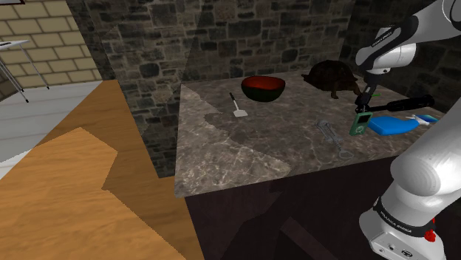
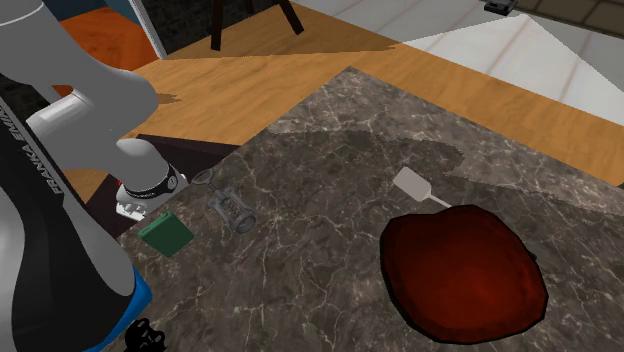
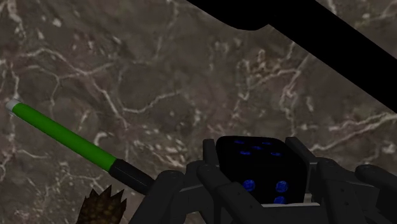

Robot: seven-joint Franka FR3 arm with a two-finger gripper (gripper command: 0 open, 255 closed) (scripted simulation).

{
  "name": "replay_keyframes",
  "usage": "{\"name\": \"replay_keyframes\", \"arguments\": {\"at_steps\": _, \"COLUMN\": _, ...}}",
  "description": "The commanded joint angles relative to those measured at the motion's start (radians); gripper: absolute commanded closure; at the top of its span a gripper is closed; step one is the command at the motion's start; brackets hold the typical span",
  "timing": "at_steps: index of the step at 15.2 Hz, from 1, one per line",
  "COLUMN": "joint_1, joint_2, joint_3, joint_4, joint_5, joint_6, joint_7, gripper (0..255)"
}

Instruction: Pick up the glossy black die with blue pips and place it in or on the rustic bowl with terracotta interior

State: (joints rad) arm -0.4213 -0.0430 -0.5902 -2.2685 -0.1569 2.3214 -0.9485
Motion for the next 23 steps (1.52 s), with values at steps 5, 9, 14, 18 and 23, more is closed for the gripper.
{"name": "replay_keyframes", "arguments": {"at_steps": 5, "joint_1": 0.001, "joint_2": -0.033, "joint_3": 0.005, "joint_4": 0.026, "joint_5": -0.017, "joint_6": -0.055, "joint_7": 0.009, "gripper": 255}}
{"name": "replay_keyframes", "arguments": {"at_steps": 9, "joint_1": 0.002, "joint_2": -0.061, "joint_3": 0.010, "joint_4": 0.057, "joint_5": -0.029, "joint_6": -0.111, "joint_7": 0.015, "gripper": 255}}
{"name": "replay_keyframes", "arguments": {"at_steps": 14, "joint_1": 0.003, "joint_2": -0.091, "joint_3": 0.018, "joint_4": 0.099, "joint_5": -0.039, "joint_6": -0.180, "joint_7": 0.019, "gripper": 255}}
{"name": "replay_keyframes", "arguments": {"at_steps": 18, "joint_1": 0.004, "joint_2": -0.110, "joint_3": 0.024, "joint_4": 0.137, "joint_5": -0.045, "joint_6": -0.235, "joint_7": 0.021, "gripper": 255}}
{"name": "replay_keyframes", "arguments": {"at_steps": 23, "joint_1": 0.006, "joint_2": -0.128, "joint_3": 0.032, "joint_4": 0.188, "joint_5": -0.048, "joint_6": -0.303, "joint_7": 0.020, "gripper": 255}}
